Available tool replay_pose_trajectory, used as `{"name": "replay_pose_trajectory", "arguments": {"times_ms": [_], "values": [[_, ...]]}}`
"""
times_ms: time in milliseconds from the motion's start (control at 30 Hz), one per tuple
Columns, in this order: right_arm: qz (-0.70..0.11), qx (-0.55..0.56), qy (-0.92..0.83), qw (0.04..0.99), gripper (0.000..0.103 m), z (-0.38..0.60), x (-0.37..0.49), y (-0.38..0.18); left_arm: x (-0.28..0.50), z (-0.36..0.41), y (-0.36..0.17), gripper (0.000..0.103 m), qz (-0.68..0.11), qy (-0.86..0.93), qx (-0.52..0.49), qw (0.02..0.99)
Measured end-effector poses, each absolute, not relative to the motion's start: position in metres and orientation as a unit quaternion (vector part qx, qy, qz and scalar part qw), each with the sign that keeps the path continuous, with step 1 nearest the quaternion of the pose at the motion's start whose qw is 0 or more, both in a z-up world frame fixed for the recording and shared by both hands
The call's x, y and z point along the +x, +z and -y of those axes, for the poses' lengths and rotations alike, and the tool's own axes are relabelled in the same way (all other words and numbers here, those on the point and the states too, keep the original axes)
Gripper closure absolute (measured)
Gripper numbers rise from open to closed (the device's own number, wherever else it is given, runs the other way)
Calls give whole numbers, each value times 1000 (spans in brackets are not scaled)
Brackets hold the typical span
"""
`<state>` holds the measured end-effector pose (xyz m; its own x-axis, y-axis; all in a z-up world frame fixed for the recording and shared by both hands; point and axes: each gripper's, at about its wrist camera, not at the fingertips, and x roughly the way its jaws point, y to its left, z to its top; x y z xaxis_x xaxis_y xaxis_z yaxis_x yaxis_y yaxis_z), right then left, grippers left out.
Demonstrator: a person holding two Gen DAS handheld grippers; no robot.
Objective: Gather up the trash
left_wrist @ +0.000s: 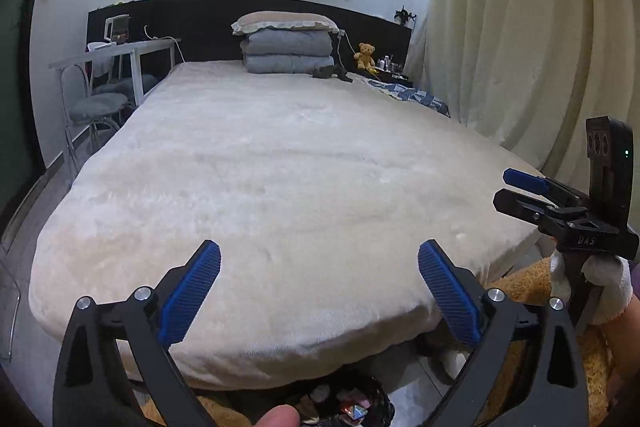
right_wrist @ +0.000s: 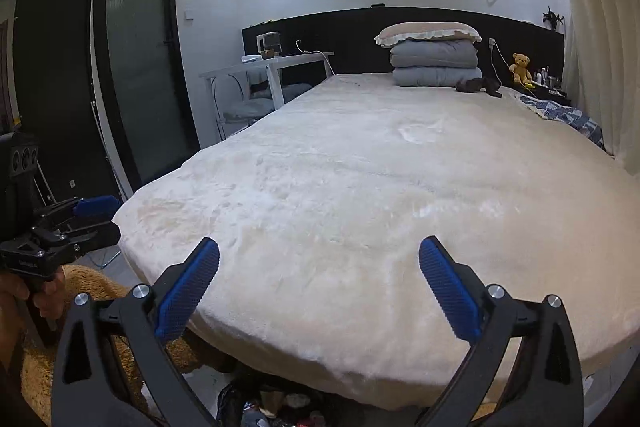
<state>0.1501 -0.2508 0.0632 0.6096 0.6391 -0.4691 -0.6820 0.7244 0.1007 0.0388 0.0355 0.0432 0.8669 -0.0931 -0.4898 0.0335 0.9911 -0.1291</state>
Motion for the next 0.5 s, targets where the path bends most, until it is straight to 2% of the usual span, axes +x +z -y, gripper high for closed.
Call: {"name": "replay_pose_trajectory", "arguments": {"times_ms": [233,500], "values": [[-217,-81,365,902,4,241,167,63,55,-35,41,7,-244,-46,-53,967],[-231,-52,355,905,4,247,179,49,52,-34,39,7,-230,-40,-54,971]]}}
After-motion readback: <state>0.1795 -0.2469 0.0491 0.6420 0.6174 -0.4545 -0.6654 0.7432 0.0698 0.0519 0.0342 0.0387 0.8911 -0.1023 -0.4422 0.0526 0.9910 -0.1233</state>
